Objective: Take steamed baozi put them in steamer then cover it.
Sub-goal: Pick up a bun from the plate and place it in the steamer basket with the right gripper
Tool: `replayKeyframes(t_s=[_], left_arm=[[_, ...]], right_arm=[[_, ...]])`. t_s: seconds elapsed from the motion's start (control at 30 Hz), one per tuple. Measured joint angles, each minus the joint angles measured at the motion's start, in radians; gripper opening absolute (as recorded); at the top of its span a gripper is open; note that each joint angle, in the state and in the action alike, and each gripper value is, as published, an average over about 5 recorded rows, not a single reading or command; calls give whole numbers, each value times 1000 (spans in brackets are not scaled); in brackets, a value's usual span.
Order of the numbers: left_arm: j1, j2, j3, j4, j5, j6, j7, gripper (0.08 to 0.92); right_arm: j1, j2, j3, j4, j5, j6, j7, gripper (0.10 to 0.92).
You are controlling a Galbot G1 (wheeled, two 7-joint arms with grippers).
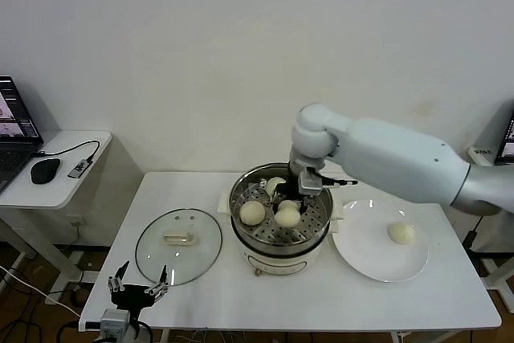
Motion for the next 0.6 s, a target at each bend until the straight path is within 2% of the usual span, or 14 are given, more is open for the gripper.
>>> replayKeyframes(t_s=[0.6], left_arm=[[0, -1, 0, 10, -1, -1, -1, 823]], right_arm=[[-63, 25, -16, -1, -90, 14, 75, 619]])
